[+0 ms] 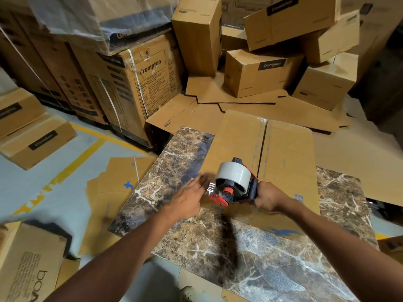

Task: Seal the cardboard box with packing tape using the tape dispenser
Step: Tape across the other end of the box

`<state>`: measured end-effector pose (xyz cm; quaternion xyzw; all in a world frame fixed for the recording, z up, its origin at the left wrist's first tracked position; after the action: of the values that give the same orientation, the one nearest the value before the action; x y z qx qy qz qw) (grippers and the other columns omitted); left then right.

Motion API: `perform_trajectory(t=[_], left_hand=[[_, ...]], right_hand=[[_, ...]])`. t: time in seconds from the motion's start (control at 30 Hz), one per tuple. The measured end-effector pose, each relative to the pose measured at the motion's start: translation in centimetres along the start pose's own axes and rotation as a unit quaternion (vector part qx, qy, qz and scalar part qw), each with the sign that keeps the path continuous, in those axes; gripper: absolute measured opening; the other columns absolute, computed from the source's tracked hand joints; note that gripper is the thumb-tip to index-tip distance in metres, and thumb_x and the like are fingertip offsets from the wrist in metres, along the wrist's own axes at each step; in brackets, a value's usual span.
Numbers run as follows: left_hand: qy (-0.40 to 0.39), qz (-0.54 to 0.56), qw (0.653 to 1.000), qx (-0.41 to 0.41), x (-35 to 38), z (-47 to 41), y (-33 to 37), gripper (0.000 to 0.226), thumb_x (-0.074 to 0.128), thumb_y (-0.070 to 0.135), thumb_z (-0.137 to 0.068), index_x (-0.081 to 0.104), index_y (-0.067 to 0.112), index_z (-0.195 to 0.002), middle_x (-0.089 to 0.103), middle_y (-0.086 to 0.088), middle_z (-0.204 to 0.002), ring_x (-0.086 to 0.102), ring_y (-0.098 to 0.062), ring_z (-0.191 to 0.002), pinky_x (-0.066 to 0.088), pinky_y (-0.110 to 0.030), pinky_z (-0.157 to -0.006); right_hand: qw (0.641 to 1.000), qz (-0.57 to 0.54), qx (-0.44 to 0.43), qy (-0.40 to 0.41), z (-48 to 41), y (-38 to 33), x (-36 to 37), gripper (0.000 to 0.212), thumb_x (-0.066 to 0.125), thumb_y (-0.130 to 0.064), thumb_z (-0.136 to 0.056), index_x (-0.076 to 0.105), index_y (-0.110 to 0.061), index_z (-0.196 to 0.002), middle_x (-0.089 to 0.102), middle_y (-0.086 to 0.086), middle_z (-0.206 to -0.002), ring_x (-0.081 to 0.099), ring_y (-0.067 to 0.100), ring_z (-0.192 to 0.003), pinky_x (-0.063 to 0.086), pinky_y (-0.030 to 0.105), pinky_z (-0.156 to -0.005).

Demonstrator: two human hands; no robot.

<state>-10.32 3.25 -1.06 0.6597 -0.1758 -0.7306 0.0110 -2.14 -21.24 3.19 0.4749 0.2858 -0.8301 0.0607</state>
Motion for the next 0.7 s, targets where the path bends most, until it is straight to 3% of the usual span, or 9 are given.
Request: perform_trajectory(t=[0.1,0.23,0.37,0.43,0.53,0.6,0.7], left_hand=[[-0.019,-0.031,0.999,0.023,0.2,-0.3,-0.6,0.091,0.05,0.004,-0.085,-0.006,0.023,-0.154,-0.012,0.002,-0.162,-0.014,-0.012,-0.148,0.001,-0.038,-0.123],[-0.013,-0.051,0.998,0.017,0.1,-0.2,-0.8,0.093,0.054,0.001,-0.082,0.0,0.016,-0.156,-0.013,0.001,-0.162,-0.013,-0.011,-0.148,0.005,-0.039,-0.123],[-0.02,-0.064,0.998,-0.004,0.1,0.2,0.1,0.093,0.053,0.006,-0.086,-0.009,0.019,-0.154,-0.021,0.001,-0.16,-0.018,-0.012,-0.147,-0.002,-0.039,-0.123],[-0.015,-0.086,0.996,-0.017,0.0,0.1,0.6,0.093,0.053,0.01,-0.087,-0.011,0.017,-0.154,-0.022,-0.001,-0.159,-0.018,-0.014,-0.147,-0.005,-0.041,-0.122],[-0.013,-0.106,0.994,-0.02,0.2,0.0,1.8,0.086,0.048,0.015,-0.09,-0.009,0.013,-0.154,-0.021,-0.004,-0.159,-0.016,-0.016,-0.148,-0.008,-0.041,-0.121],[-0.012,-0.102,0.995,0.008,0.4,-0.2,2.9,0.078,0.043,0.018,-0.092,-0.004,0.011,-0.155,-0.016,-0.004,-0.16,-0.013,-0.016,-0.149,-0.005,-0.039,-0.123],[0.008,-0.077,0.996,0.043,0.5,-1.3,4.9,0.065,0.038,0.025,-0.094,0.02,0.006,-0.153,-0.001,-0.009,-0.163,-0.004,-0.017,-0.15,0.0,-0.035,-0.123]], right_hand=[[0.999,0.034,0.002,-0.004,-0.2,0.5,-0.2,0.021,0.065,-0.039,-0.087,0.069,-0.021,-0.097,0.071,0.005,-0.09,0.064,0.021,-0.08,0.054,0.034,-0.071],[0.999,0.045,0.009,-0.011,0.9,2.5,-1.1,0.031,0.065,-0.054,-0.083,0.069,-0.029,-0.101,0.072,0.0,-0.094,0.064,0.019,-0.081,0.053,0.033,-0.074],[0.999,0.035,0.017,-0.014,3.5,5.0,-1.9,0.012,0.068,-0.044,-0.087,0.066,-0.032,-0.089,0.066,-0.005,-0.083,0.064,0.02,-0.08,0.049,0.027,-0.071],[0.999,0.027,0.015,-0.01,4.0,5.2,-1.8,0.01,0.068,-0.04,-0.088,0.066,-0.031,-0.091,0.063,-0.009,-0.08,0.062,0.016,-0.079,0.046,0.025,-0.069],[1.0,0.027,0.006,-0.008,3.9,5.3,-1.7,0.016,0.066,-0.034,-0.09,0.057,-0.036,-0.077,0.057,-0.015,-0.072,0.061,0.016,-0.077,0.042,0.022,-0.066],[1.0,0.025,0.001,-0.008,3.8,5.2,-1.8,0.024,0.065,-0.032,-0.09,0.053,-0.037,-0.07,0.053,-0.018,-0.068,0.058,0.013,-0.07,0.039,0.021,-0.061],[0.999,0.032,0.004,-0.004,3.9,5.4,-1.7,0.006,0.065,-0.032,-0.089,0.065,-0.028,-0.084,0.058,-0.011,-0.072,0.057,0.015,-0.071,0.038,0.023,-0.062]])
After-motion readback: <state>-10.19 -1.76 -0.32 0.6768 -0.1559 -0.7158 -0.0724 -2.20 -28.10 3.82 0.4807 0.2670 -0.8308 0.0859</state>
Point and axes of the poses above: each hand's wrist, its own z-axis away from the middle knuckle, its own x-axis out of the palm, y = z × x, the point moved 2 cm from there along -z, towards the middle knuckle
